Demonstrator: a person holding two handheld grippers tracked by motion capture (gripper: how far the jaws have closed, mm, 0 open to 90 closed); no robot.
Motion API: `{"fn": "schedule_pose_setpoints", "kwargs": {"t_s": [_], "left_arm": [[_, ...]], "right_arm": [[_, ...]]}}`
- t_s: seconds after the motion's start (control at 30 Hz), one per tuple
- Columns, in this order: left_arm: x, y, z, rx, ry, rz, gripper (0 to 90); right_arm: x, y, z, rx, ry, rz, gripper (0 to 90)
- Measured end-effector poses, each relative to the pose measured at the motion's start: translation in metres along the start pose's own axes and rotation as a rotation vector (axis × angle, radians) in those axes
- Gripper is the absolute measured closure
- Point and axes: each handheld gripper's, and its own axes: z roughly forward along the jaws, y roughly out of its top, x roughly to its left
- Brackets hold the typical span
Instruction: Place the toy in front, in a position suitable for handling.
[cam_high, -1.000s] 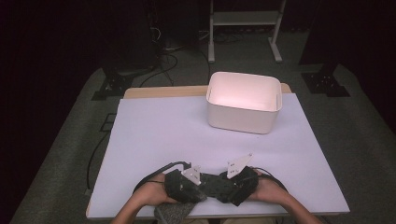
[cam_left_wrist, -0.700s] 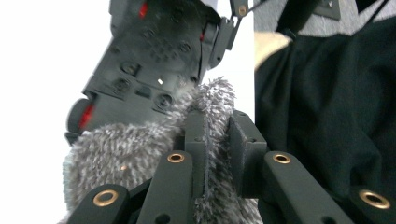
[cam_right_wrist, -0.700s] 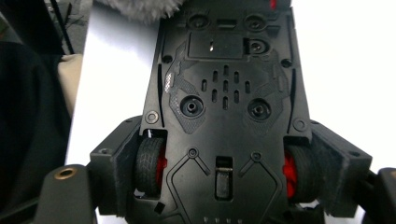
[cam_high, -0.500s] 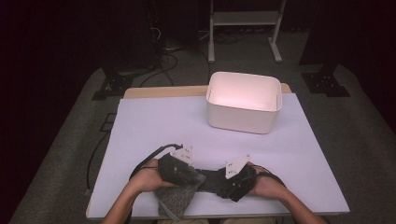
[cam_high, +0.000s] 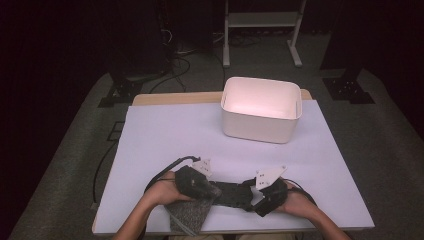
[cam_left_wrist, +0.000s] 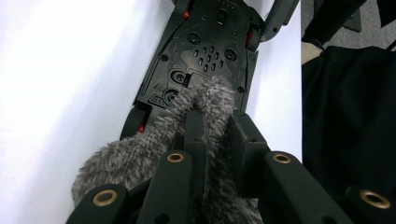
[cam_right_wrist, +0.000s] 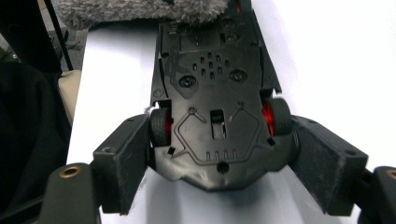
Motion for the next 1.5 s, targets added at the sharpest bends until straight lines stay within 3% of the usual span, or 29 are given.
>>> {"fn": "schedule_pose_setpoints", "kwargs": {"t_s": [0.43, 0.57, 0.7, 0.73, 0.93, 1.13, 1.5], "left_arm": [[-0.003, 0.001, 0.002, -0.01, -0.014, 0.008, 78.0], [-0.006, 0.011, 0.01, 0.001, -0.037, 0.041, 79.2], [-0.011, 0.029, 0.024, 0.016, -0.049, 0.084, 79.2], [-0.014, 0.04, 0.033, 0.023, -0.06, 0.106, 79.2], [-0.018, 0.051, 0.046, 0.031, -0.077, 0.135, 79.1], [-0.013, 0.038, 0.032, 0.023, -0.059, 0.112, 78.8], [0.002, -0.005, -0.007, 0.003, 0.014, 0.013, 78.1]], "right_arm": [[-0.001, -0.004, 0.001, -0.017, 0.007, 0.006, 23.1], [-0.003, -0.005, 0.001, -0.027, 0.014, 0.018, 23.2], [-0.001, -0.004, 0.001, -0.024, 0.004, 0.011, 23.2], [-0.002, -0.005, 0.001, -0.027, 0.004, 0.009, 23.2], [0.0, -0.008, 0.002, -0.015, -0.002, 0.01, 23.2], [0.0, -0.007, 0.003, -0.019, -0.005, 0.003, 23.2], [-0.001, -0.006, 0.002, -0.029, 0.001, 0.005, 23.2]]}}
